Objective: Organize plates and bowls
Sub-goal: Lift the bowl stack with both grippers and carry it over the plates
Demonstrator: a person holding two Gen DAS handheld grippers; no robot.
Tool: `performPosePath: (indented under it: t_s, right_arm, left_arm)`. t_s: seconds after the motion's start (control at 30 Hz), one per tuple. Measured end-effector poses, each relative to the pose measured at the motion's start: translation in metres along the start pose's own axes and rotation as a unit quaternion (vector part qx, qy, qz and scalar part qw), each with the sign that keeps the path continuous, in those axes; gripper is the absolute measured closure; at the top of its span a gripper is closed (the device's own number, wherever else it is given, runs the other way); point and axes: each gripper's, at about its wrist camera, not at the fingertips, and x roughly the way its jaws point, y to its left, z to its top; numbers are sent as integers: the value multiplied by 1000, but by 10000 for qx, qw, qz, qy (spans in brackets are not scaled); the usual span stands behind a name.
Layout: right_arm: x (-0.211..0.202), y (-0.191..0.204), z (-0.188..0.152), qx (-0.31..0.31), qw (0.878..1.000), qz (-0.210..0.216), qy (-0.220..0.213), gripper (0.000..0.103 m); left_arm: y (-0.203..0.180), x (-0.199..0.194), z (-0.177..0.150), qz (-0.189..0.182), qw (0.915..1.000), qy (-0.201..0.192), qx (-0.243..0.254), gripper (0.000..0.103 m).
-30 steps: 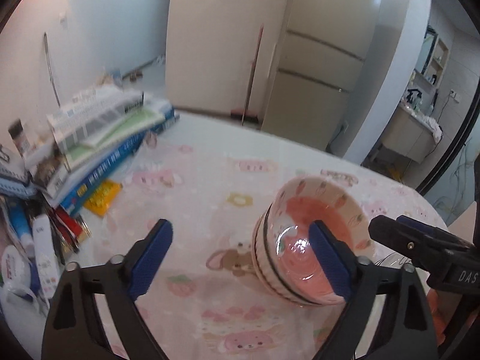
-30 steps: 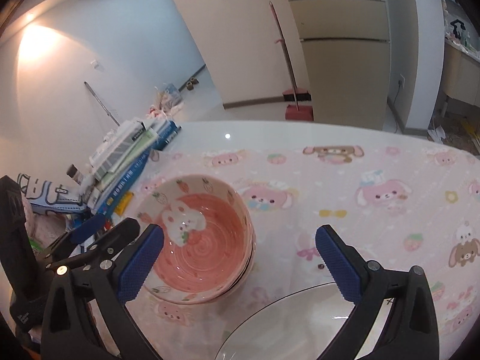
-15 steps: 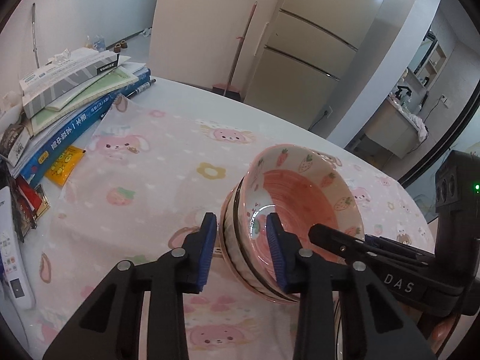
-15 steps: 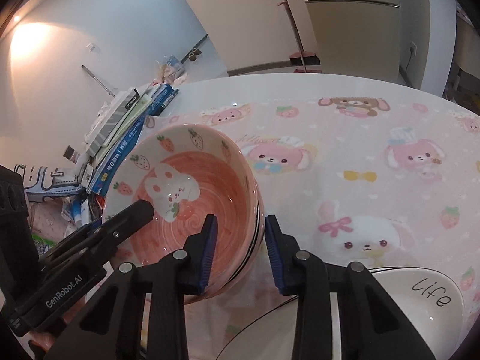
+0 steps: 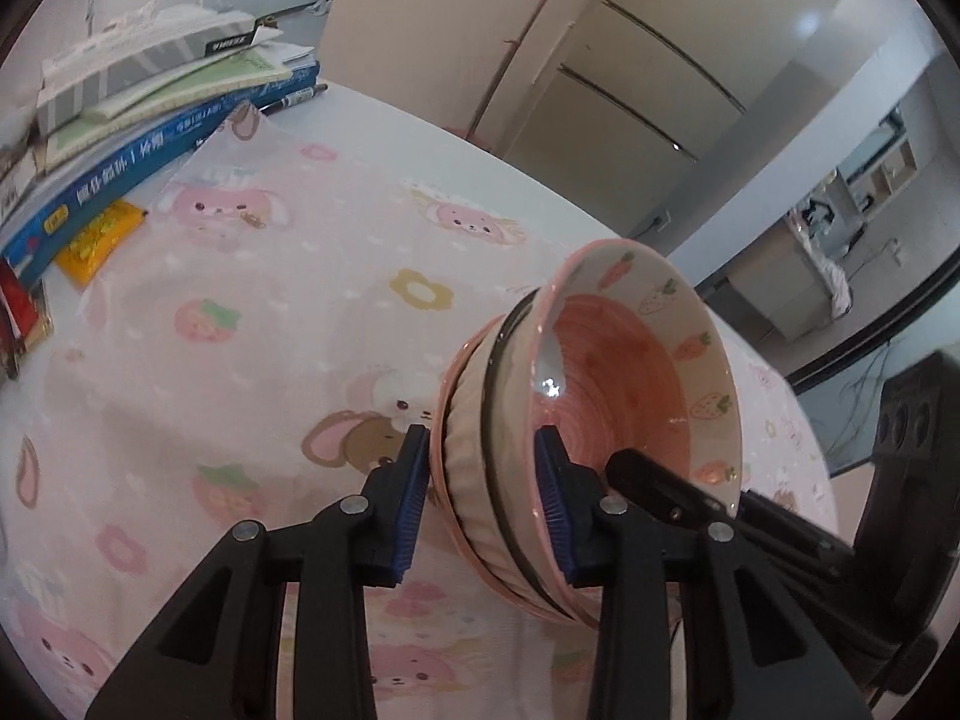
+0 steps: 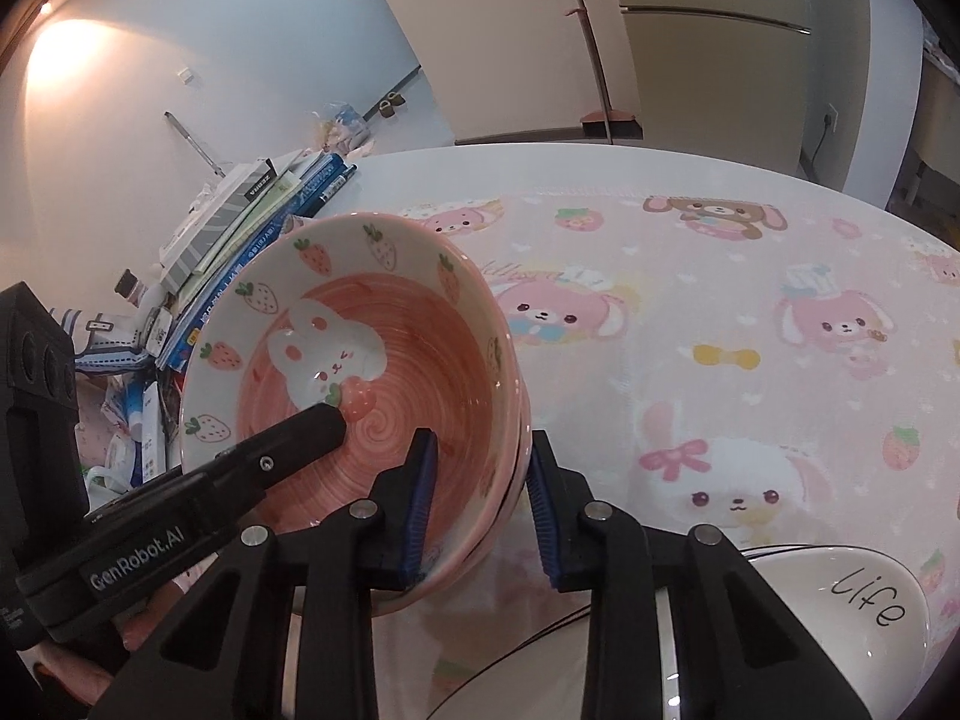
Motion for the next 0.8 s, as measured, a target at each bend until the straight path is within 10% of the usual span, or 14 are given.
performPosePath:
  t_s: [0.8]
  right_arm:
    - [-32, 4, 0, 373, 9990, 259, 10, 73]
  left_arm:
    - [-14, -28, -5, 183, 9992, -6, 351, 72]
